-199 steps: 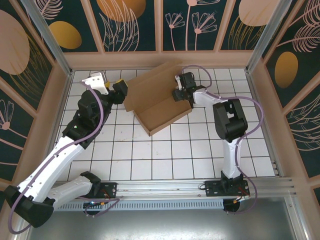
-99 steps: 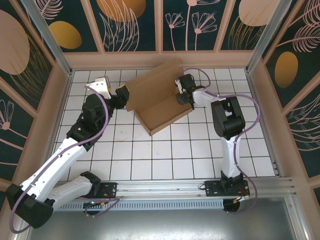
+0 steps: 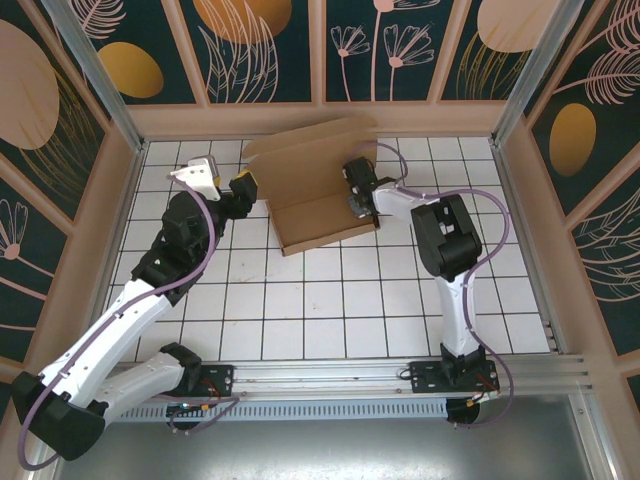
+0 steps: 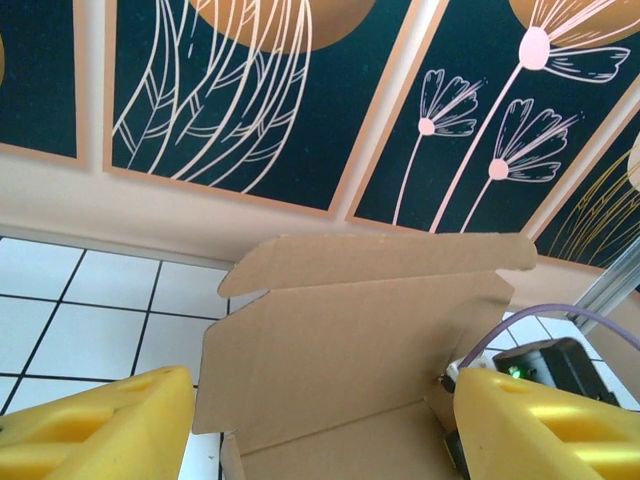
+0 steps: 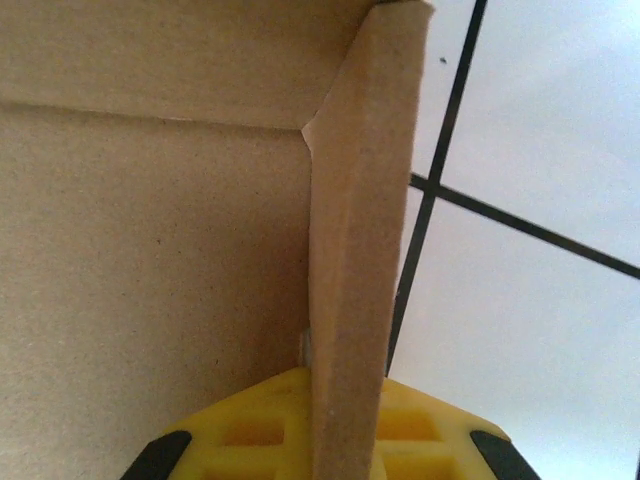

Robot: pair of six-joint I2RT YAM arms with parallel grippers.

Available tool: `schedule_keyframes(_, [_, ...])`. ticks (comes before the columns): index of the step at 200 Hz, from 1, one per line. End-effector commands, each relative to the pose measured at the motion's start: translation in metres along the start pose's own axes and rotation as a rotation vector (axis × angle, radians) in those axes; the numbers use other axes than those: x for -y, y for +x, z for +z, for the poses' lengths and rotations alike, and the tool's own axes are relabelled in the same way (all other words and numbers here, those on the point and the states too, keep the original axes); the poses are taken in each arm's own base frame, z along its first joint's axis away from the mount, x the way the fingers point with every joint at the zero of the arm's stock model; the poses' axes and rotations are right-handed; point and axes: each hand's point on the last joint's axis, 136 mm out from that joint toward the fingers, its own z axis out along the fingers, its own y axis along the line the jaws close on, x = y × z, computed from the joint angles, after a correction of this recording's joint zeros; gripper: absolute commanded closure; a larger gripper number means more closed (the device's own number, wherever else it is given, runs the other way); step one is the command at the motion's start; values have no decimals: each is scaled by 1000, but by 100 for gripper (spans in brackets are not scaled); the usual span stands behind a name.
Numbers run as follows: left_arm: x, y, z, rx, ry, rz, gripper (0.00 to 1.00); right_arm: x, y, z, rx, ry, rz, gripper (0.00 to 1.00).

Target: Fold the paper box

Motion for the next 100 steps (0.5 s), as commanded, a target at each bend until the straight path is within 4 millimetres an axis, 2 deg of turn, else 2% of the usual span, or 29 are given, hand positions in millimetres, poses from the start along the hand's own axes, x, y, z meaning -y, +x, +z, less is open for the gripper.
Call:
schedule_keyframes(1, [0,-10,-3,43,4,4,31,24,38,-5,-113,171,-44,94])
schedule_keyframes(15, [-1,-11,-4,50,-1,2,31,19,42,-8,-104,136,-14,87])
schedule_keyframes(33, [-5,-14,-6,60,-24,4,30,13,36,-19,-61,69,40,75])
schedule_keyframes(59, [-24,-25,-15,95,-132,22,30,1,27,-43,-2,-53,126,65])
schedule_keyframes(83, [-32,-38,-23,129,-182,39,28,2,27,-60,40,-104,188,55])
schedule_keyframes(100, [-27,-31,-15,101,-160,43,25,9,24,-70,76,-129,236,51])
